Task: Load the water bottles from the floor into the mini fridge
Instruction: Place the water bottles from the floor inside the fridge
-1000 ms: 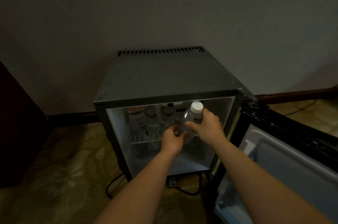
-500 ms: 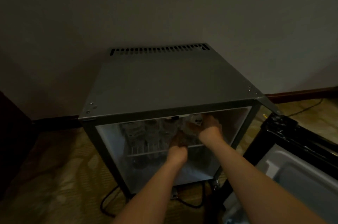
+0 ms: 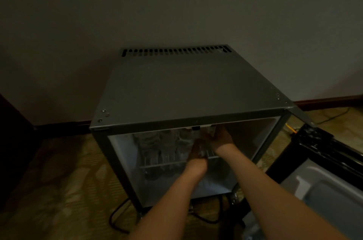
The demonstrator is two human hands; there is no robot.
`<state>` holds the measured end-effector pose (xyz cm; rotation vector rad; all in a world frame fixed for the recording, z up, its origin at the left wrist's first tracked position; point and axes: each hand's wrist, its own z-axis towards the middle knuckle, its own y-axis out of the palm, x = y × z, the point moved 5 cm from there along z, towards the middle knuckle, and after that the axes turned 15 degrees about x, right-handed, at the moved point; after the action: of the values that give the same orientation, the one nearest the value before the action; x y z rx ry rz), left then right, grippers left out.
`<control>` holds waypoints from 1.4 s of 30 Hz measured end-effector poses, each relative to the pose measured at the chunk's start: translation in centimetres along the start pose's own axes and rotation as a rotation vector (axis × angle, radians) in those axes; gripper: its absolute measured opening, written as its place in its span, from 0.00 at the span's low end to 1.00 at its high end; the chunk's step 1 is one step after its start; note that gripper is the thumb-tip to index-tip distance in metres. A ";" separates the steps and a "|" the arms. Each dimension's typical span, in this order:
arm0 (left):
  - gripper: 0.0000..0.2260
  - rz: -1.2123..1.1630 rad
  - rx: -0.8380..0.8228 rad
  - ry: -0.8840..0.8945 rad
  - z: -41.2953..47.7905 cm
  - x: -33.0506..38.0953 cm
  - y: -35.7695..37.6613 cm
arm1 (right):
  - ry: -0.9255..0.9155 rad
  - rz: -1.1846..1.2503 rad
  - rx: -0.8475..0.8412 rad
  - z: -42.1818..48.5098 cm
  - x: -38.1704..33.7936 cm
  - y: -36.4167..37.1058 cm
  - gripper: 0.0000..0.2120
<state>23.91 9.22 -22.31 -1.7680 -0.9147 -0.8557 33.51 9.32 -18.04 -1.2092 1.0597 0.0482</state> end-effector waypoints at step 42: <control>0.09 0.405 -0.121 0.562 -37.7 11.0 0.9 | -0.230 -0.142 0.181 -29.6 9.0 -30.7 0.12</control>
<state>24.14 -23.95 -1.33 -1.6027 -0.1345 -1.0691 36.38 -30.59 -0.66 -1.0829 0.7590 -0.0187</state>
